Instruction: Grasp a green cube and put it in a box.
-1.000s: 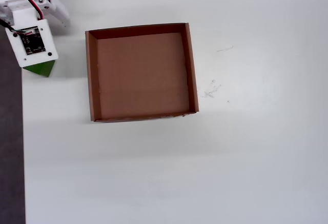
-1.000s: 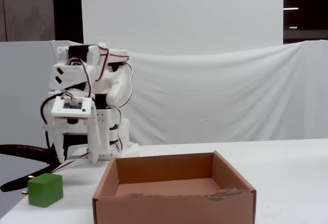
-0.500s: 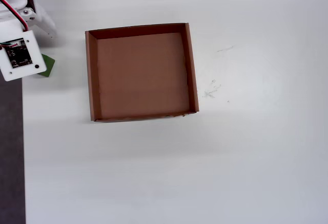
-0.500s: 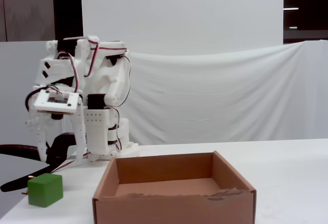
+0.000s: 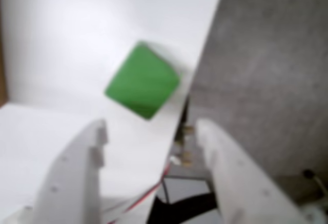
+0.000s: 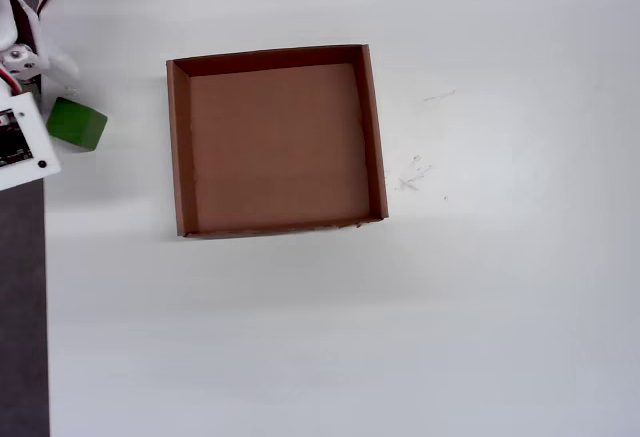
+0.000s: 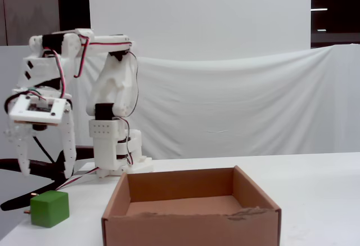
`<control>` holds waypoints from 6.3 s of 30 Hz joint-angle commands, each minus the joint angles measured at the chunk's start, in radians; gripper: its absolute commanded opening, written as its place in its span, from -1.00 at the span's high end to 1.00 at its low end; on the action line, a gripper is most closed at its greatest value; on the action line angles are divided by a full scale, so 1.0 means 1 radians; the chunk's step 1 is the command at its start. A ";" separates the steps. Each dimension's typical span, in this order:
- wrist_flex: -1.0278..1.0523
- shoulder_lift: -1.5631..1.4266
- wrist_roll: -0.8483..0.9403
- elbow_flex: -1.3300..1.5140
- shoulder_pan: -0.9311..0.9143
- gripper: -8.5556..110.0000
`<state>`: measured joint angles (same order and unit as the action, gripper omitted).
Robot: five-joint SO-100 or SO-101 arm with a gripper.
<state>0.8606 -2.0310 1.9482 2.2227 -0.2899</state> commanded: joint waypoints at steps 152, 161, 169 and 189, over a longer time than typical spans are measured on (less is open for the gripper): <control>0.052 0.146 -0.683 -0.149 0.100 0.65; 0.107 0.003 -0.594 -0.167 0.195 0.65; 0.193 -0.156 -0.532 -0.123 0.351 0.64; 0.183 -0.123 -0.494 -0.044 0.719 0.64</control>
<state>1.0600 -2.1537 1.4358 2.1936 0.4065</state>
